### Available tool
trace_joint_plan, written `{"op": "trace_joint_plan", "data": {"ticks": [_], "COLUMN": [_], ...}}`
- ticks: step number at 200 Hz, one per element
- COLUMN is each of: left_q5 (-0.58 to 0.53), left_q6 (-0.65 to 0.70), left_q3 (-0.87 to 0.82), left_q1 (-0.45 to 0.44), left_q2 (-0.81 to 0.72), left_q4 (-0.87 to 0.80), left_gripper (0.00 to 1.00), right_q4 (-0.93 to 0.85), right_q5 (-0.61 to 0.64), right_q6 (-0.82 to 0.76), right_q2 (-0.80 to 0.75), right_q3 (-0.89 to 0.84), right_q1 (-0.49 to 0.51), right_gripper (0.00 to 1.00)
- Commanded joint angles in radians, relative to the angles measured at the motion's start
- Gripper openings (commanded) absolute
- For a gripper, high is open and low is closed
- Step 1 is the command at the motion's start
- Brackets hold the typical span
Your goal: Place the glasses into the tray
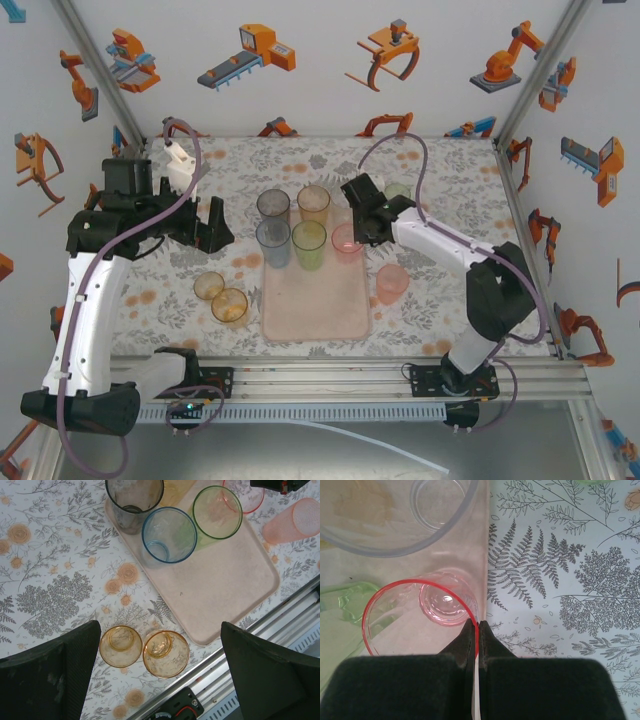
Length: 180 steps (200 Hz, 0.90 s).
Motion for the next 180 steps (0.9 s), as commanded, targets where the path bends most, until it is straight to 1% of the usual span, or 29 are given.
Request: {"op": "trace_joint_plan", "data": {"ticks": [1,54,91,119,180], "left_q5": [0.020,0.022,0.024,0.026,0.025], "left_q6": [-0.014,-0.014,-0.014,-0.014,-0.015], "left_q3": [-0.008,-0.009,-0.010,-0.007,-0.009], "left_q1": [0.006,0.009,0.008,0.008,0.008], "left_q2": [-0.019,-0.019,-0.013,-0.012,-0.012], "left_q4": [0.009,0.009,0.013,0.013,0.014], "left_gripper": [0.97,0.97,0.97,0.97,0.97], "right_q4": [0.025,0.035,0.035,0.033,0.031], "right_q5": [0.023,0.018,0.023,0.026,0.023], "right_q6": [0.031,0.040,0.039,0.037,0.037], "right_q2": [0.010,0.027,0.018,0.019,0.021], "right_q3": [0.006,0.002,0.000,0.005,0.012], "right_q1": [0.007,0.006,0.006,0.005,0.005], "right_gripper": [0.01,0.03,0.09,0.15,0.22]}}
